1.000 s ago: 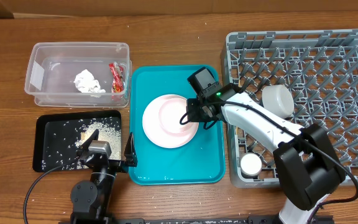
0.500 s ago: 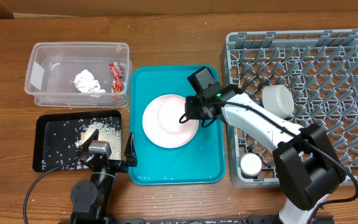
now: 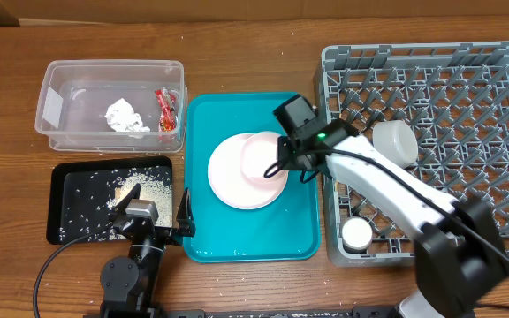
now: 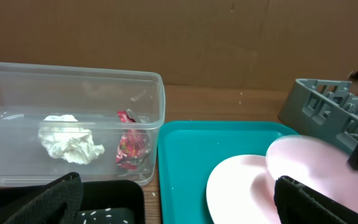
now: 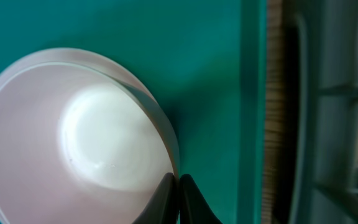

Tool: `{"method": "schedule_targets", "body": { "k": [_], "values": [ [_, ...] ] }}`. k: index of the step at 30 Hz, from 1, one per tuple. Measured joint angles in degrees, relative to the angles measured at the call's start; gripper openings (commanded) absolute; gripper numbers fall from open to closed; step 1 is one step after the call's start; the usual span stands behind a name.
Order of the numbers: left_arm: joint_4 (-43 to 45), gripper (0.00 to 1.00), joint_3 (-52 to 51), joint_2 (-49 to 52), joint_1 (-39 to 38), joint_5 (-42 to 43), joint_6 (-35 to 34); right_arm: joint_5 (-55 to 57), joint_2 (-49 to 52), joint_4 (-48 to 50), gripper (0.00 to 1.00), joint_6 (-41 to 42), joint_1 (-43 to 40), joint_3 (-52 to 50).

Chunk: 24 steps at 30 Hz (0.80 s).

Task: Sort waste into correct bins and load items into the dishwasher
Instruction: 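Lift the plate and stand it upright in the dish rack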

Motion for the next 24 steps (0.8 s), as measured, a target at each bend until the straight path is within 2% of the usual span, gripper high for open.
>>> {"method": "schedule_targets", "body": {
  "k": [7, 12, 17, 24],
  "values": [
    [0.00, 1.00, 0.00, 0.00, 0.00, 0.00, -0.02, 10.32, -7.54, -4.07, 0.04, 0.00, 0.02, 0.55],
    [0.00, 1.00, 0.00, 0.00, 0.00, 0.00, -0.02, 28.26, -9.16, -10.78, 0.04, 4.09, -0.35, 0.61],
    [0.00, 1.00, 0.00, 0.00, 0.00, -0.02, 0.00, 45.86, -13.66, -12.24, 0.04, 7.96, -1.84, 0.61],
    [0.00, 1.00, 0.00, 0.00, 0.00, 0.00, -0.02, 60.61, -20.59, -12.72, 0.04, 9.42, -7.82, 0.76]
  ]
}}
